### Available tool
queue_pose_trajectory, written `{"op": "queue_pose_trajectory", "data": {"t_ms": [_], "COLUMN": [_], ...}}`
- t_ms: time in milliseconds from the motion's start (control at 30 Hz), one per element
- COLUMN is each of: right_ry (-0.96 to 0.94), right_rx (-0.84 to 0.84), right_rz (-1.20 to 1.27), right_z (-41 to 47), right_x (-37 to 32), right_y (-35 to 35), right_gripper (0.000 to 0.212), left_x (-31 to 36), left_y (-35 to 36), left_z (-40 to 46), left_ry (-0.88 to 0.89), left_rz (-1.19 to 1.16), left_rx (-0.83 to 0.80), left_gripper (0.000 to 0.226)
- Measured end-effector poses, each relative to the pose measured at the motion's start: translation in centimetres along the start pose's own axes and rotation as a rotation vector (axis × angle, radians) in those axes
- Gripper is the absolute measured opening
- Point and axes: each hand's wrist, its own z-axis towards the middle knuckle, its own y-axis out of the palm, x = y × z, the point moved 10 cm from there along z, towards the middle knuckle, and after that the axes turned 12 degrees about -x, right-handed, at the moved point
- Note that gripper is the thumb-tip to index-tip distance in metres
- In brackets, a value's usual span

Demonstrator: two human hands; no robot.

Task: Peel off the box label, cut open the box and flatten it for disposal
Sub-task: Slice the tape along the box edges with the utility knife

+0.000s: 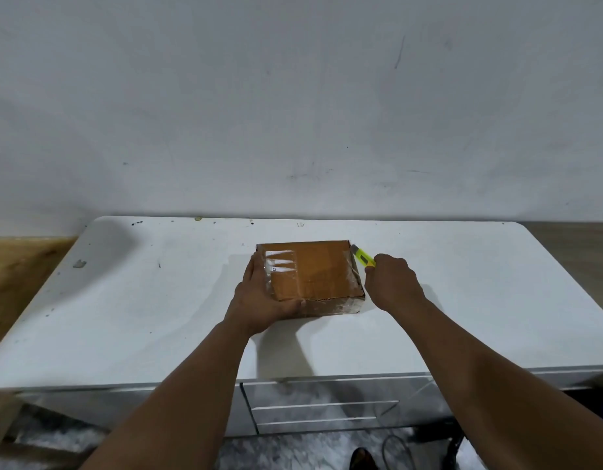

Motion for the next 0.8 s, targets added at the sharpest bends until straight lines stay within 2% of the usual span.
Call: {"op": "queue_pose_trajectory", "data": {"t_ms": [67, 300, 800], "right_ry": [0.014, 0.055, 0.113], "right_rx": [-0.023, -0.178, -0.303], "right_rz": [-0.009, -0.130, -0.236], "right_z": [-0.2, -1.8, -3.9], "right_x": [-0.4, -1.8, -1.7], "right_y": [-0.2, -0.8, -2.6], "right_gripper": [0.013, 0.023, 0.020], "left_x": [0.2, 0.3, 0.0], "left_y": [0.0, -0.1, -0.1], "left_z": [-0.1, -0.2, -0.2], "left_ry": [0.002, -0.019, -0.057], "left_rz": [0.008, 0.038, 0.065], "left_rx": [0.017, 0.065, 0.040], "left_gripper": [0.145, 0.140, 0.147]}}
